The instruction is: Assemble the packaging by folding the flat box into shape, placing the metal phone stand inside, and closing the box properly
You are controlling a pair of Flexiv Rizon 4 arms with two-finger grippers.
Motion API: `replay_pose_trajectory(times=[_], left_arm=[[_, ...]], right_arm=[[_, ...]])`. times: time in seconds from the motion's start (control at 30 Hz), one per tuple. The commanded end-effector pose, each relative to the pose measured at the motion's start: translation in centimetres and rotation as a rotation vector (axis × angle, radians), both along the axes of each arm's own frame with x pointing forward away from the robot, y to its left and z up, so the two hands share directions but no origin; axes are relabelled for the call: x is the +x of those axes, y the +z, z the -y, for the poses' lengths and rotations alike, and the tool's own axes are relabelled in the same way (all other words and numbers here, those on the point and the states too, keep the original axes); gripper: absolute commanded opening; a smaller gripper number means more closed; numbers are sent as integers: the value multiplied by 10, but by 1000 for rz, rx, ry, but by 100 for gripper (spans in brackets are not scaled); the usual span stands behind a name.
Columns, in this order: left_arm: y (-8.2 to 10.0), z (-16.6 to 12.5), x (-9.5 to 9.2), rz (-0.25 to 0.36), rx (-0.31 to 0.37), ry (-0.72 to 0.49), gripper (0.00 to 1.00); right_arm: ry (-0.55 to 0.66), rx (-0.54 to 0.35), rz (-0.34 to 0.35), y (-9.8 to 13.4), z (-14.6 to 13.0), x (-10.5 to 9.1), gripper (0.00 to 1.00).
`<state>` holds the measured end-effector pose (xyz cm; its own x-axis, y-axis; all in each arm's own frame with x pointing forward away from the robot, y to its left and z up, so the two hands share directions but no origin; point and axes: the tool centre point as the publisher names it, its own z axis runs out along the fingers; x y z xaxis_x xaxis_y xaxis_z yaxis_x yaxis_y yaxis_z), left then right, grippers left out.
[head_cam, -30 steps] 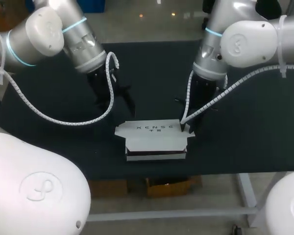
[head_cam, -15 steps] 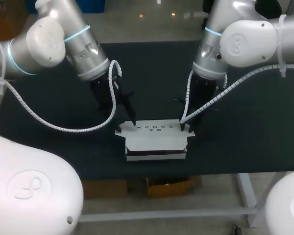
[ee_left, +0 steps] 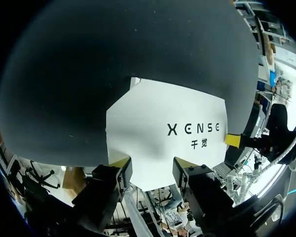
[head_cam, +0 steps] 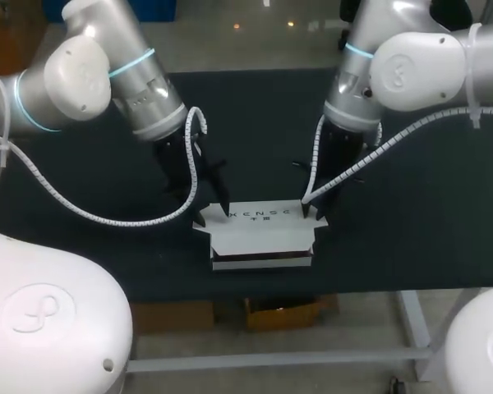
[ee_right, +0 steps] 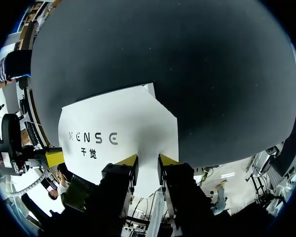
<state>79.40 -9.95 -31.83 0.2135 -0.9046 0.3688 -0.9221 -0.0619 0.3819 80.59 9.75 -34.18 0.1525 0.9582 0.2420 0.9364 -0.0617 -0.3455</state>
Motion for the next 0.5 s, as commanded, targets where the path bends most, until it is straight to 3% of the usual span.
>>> replay_pose_trajectory(times=[0.03, 0.5], left_arm=[[-2, 1, -3, 2, 0, 1, 54], [-8, -2, -9, 35, -47, 17, 53]], right_arm=[[-5, 4, 5, 1, 1, -2, 25], [-35, 37, 47, -1, 5, -7, 26]])
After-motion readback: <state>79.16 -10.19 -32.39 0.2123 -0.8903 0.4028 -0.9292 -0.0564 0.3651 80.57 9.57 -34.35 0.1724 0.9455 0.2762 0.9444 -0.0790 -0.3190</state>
